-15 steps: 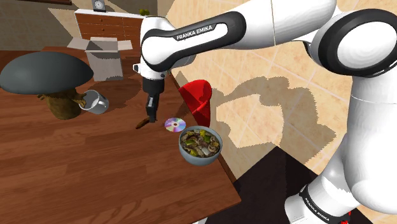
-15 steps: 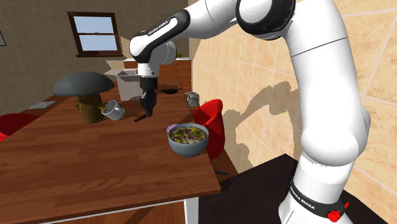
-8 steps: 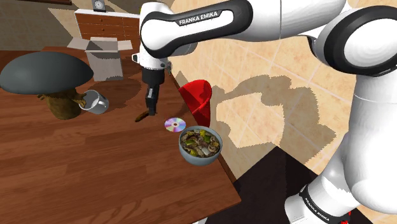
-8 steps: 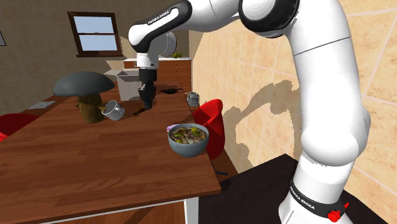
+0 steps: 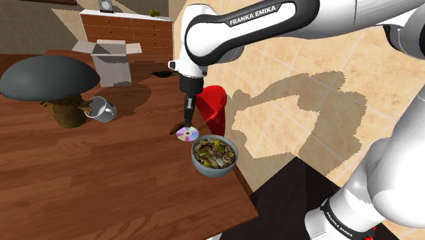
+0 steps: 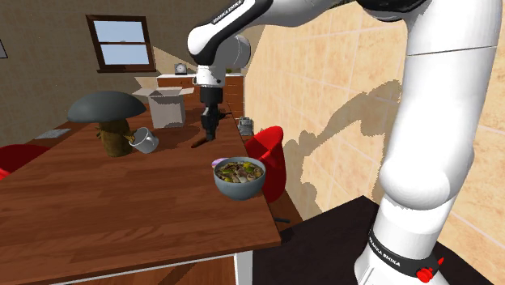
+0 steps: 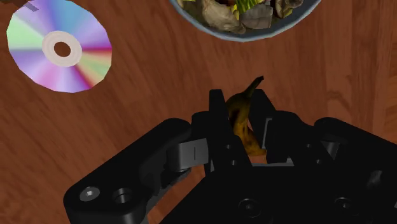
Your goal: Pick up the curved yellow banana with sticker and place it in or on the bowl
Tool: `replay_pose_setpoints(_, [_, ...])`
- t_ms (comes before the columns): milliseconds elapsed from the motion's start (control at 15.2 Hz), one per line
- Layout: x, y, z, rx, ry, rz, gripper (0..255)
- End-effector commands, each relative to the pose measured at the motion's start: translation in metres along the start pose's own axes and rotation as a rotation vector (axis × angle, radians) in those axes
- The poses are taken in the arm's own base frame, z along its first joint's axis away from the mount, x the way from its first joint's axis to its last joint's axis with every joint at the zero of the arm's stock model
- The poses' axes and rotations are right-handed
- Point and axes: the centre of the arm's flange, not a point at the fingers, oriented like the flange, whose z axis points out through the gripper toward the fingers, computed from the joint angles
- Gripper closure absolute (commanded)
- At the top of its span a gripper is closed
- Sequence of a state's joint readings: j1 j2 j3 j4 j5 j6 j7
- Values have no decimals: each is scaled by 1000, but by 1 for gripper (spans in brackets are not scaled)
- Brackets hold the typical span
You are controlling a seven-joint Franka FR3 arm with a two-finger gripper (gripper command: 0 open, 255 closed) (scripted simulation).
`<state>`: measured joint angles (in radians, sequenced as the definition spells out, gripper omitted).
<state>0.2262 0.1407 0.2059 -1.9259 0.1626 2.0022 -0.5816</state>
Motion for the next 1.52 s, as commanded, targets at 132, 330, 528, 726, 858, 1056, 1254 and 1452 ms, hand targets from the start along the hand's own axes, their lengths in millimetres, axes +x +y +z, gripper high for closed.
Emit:
replay_pose_setpoints(132, [-53,-12,0,0,0,0,255])
replay_pose_setpoints(330, [-92,-20,-1,0,0,0,255])
replay_pose_setpoints(528, [-135,-29,-2,0,0,0,255])
replay_pose_setpoints(726, [-135,-26,14,0,0,0,255])
replay_pose_setpoints(858, [-136,-24,24,0,0,0,255])
replay_pose_setpoints(1056, [-136,-21,40,0,0,0,255])
replay_pose_setpoints(1254, [-137,-18,55,0,0,0,255])
replay_pose_setpoints(1452, [-137,-15,73,0,0,0,255])
